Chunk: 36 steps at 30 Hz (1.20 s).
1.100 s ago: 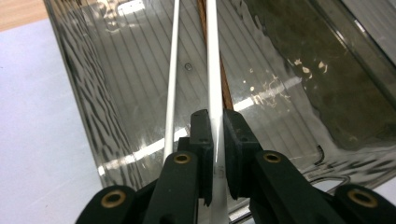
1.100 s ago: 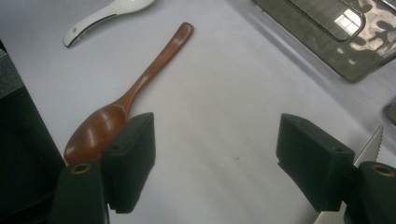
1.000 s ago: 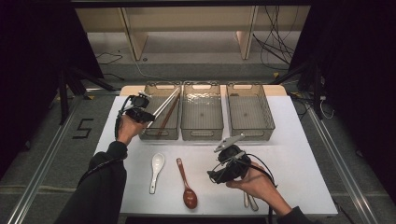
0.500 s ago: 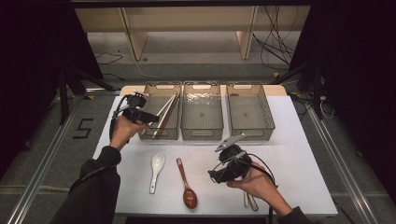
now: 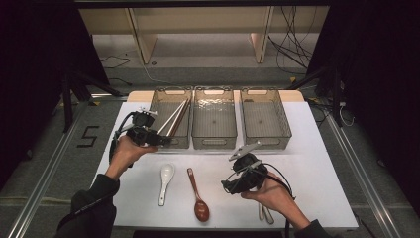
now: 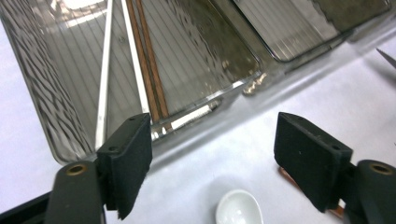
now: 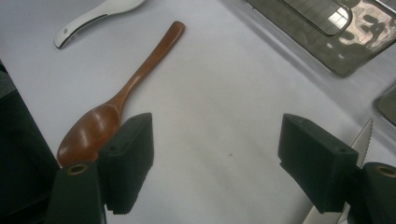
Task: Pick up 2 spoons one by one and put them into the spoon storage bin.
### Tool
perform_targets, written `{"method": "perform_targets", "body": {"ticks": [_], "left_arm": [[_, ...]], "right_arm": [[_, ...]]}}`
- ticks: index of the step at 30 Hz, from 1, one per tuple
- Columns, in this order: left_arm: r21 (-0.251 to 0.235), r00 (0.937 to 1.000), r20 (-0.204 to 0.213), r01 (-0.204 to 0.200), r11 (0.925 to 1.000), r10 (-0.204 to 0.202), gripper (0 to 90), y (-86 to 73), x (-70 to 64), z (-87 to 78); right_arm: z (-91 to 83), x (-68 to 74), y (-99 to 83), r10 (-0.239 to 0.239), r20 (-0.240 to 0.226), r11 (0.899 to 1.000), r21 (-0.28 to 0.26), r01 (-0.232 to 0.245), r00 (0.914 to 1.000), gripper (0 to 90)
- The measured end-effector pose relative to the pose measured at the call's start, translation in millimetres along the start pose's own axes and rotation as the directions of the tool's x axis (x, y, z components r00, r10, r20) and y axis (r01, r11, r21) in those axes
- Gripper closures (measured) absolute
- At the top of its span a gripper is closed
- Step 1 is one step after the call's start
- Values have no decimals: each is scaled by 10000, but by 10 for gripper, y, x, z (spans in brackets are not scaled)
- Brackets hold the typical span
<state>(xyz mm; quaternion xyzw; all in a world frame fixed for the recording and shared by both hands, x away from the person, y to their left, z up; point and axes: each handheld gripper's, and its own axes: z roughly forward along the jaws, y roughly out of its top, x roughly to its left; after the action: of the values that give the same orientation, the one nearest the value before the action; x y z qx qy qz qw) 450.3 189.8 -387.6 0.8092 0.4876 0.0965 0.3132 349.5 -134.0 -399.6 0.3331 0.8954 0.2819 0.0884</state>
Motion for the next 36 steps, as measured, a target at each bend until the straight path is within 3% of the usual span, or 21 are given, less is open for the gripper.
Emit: {"method": "perform_targets", "body": {"ticks": [14, 22, 36], "left_arm": [[826, 9993, 188, -331, 9960, 317, 224, -397, -213, -25], [1592, 9983, 215, -567, 9856, 540, 210, -588, -281, 53], [2197, 9964, 278, -841, 9719, 800, 213, -738, -379, 112]], "right_arm": [[-4, 14, 1, 5, 21, 10000, 7, -5, 10000, 274], [5, 24, -1, -15, 3, 10000, 56, 15, 10000, 273], [15, 25, -4, -41, 0, 9999, 92, 41, 10000, 273]]}}
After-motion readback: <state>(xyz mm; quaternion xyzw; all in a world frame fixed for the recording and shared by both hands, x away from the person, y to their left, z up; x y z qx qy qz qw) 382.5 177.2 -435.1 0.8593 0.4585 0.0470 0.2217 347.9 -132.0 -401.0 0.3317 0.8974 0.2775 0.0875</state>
